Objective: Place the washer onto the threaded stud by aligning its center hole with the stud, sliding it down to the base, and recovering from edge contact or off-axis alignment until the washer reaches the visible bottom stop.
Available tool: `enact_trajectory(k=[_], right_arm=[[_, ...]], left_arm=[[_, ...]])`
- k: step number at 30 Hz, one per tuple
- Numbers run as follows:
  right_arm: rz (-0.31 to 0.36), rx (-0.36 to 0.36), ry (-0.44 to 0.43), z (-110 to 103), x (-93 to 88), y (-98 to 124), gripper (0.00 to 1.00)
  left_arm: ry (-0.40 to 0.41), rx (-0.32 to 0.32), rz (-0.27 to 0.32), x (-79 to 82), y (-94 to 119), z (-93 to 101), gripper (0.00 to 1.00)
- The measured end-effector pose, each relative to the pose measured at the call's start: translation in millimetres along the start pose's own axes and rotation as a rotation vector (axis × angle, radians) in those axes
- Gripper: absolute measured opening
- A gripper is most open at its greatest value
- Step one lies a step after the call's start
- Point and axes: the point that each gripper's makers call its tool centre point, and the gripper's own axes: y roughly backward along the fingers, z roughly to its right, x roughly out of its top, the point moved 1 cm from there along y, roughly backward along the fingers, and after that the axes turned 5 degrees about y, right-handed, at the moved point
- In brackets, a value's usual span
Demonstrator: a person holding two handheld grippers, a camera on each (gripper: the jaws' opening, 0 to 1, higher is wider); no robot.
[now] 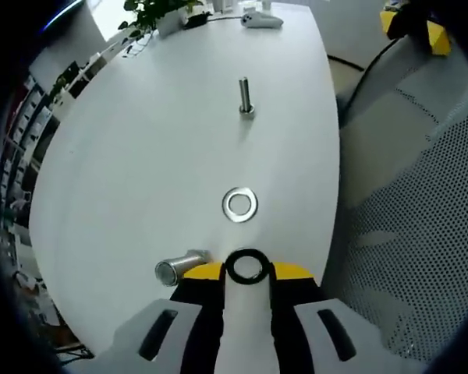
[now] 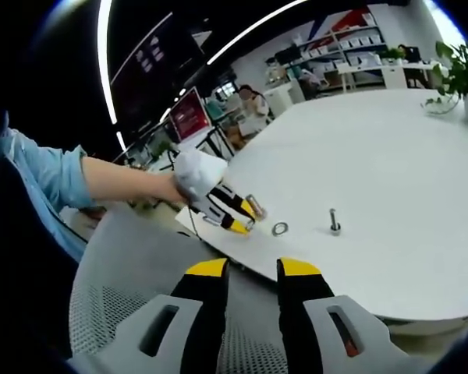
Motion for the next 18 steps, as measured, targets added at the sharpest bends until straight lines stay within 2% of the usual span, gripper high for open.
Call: enact_trajectory(k=[7, 15, 18], right_arm=[[-0.003, 0.004, 0.000, -0.8, -0.4, 0.0, 0.27], [0.002, 0.008, 0.000, -1.6, 0.1, 0.1, 0.27], [0.001, 0.009, -0.001, -1.9, -0.1, 0.1, 0.27]], left_arm=[[-0.008, 0.013, 0.001, 4.3, 22.9, -8.0, 0.19], [-0.014, 0.041, -0.011, 7.0, 33.2, -25.0, 0.19], [-0.041, 0.060, -0.021, 8.8, 35.5, -31.7, 0.19]])
